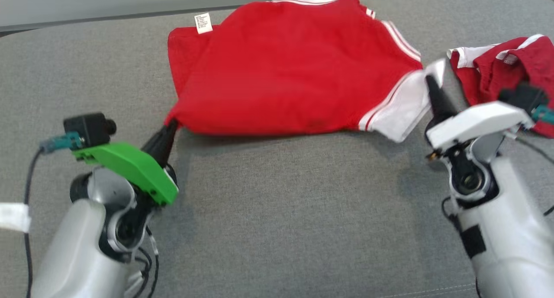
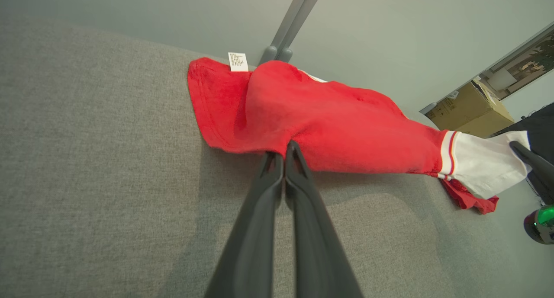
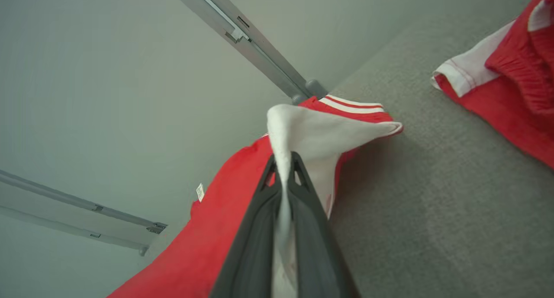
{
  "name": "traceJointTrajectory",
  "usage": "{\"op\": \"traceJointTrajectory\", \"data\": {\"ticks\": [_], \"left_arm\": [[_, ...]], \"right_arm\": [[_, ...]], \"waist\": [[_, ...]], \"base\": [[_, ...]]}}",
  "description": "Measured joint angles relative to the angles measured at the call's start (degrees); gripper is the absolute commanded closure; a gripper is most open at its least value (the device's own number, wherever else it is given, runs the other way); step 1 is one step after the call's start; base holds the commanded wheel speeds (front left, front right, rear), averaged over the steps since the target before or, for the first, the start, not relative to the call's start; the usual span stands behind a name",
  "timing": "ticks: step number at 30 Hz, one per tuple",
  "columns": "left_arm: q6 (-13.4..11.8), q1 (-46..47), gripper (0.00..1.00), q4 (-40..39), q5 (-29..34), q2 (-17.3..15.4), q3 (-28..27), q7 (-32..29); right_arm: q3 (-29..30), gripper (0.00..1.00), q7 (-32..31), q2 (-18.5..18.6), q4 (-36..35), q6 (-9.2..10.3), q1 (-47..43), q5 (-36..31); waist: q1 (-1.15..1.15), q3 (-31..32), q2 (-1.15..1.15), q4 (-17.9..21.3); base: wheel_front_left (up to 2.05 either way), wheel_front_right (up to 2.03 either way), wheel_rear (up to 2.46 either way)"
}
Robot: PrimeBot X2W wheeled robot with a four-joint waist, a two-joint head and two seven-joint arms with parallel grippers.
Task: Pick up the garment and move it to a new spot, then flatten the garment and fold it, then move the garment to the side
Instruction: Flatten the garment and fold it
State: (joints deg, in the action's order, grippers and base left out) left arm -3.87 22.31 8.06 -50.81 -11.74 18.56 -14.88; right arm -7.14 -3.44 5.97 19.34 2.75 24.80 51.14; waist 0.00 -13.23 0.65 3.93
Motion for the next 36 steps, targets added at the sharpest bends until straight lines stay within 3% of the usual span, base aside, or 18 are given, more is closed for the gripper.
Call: {"op": "traceJointTrajectory", "data": {"ticks": [5,12,20,36], "left_arm": [[1.38,-5.54,1.0,3.18,-0.04,0.71,-0.45,3.89],[3.92,-7.32,1.0,3.11,0.0,1.94,-1.35,9.84],[4.39,-15.15,1.0,3.52,-0.02,2.93,-3.74,16.15],[4.39,-28.1,1.0,1.04,-0.91,2.9,-3.38,19.3]], "right_arm": [[-0.66,1.0,3.31,-1.97,0.47,-3.96,-5.43,1.98],[3.12,1.0,9.33,-2.12,-2.53,-7.79,-9.64,5.5],[-0.11,1.0,9.79,-2.27,-5.52,-8.8,-19.13,6.0],[-0.33,1.0,8.96,-1.66,-9.5,-8.99,-34.72,8.81]], "waist": [[0.0,-0.44,0.0,-0.03],[0.0,1.22,0.0,0.52],[0.0,4.5,0.0,1.04],[0.0,8.9,0.0,2.77]], "base": [[0.0,0.0,0.0],[0.0,0.0,0.0],[0.0,0.0,0.0],[0.0,0.0,0.0]]}}
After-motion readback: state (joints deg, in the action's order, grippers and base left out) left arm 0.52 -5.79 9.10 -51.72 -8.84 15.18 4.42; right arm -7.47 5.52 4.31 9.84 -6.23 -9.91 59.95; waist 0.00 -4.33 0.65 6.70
